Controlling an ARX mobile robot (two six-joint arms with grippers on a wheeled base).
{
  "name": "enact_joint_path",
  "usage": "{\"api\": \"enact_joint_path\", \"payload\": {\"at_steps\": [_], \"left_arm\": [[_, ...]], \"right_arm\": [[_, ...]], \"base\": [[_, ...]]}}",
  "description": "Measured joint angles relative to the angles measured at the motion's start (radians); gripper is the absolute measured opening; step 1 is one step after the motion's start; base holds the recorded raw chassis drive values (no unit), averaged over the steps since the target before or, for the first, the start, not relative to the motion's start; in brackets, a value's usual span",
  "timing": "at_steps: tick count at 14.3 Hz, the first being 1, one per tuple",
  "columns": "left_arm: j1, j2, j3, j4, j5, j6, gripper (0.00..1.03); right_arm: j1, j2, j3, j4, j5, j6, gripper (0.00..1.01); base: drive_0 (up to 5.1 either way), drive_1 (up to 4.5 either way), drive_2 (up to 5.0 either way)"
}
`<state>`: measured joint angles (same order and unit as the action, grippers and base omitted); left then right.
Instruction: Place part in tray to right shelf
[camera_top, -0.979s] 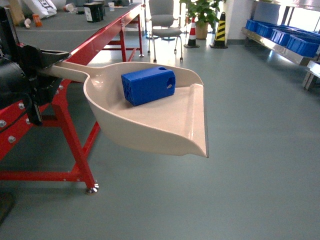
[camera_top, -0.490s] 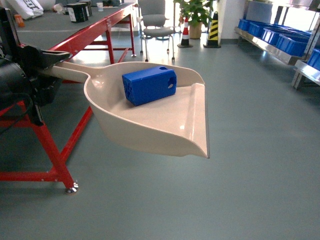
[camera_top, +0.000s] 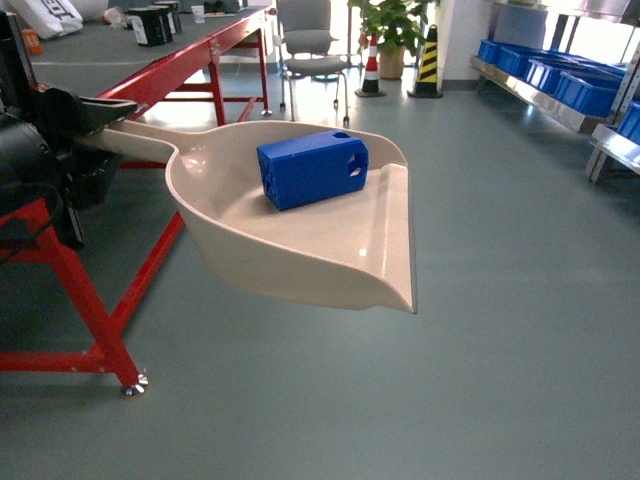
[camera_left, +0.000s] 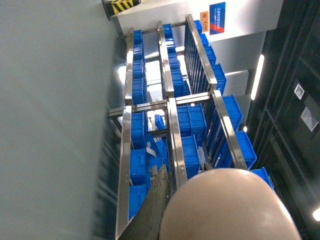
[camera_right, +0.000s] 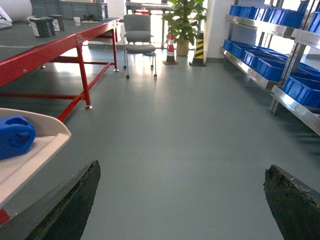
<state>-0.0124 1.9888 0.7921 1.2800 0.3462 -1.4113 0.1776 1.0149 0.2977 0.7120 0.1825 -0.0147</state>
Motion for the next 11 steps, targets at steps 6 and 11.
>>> {"api": "enact_joint_path", "payload": {"at_steps": [6,11], "left_arm": [[-0.004,0.000,0.000,-0.005,0.002,-0.001,0.14],[-0.004,0.000,0.000,-0.005,0.002,0.002,0.14]], "right_arm": [[0.000,0.000,0.000,0.001,0.000,0.000,0.98],[0.000,0.004,0.000,0.000,0.000,0.000,0.98]], "base": [[5.0,-2.38,-2.4],[5.0,-2.38,-2.4]]}}
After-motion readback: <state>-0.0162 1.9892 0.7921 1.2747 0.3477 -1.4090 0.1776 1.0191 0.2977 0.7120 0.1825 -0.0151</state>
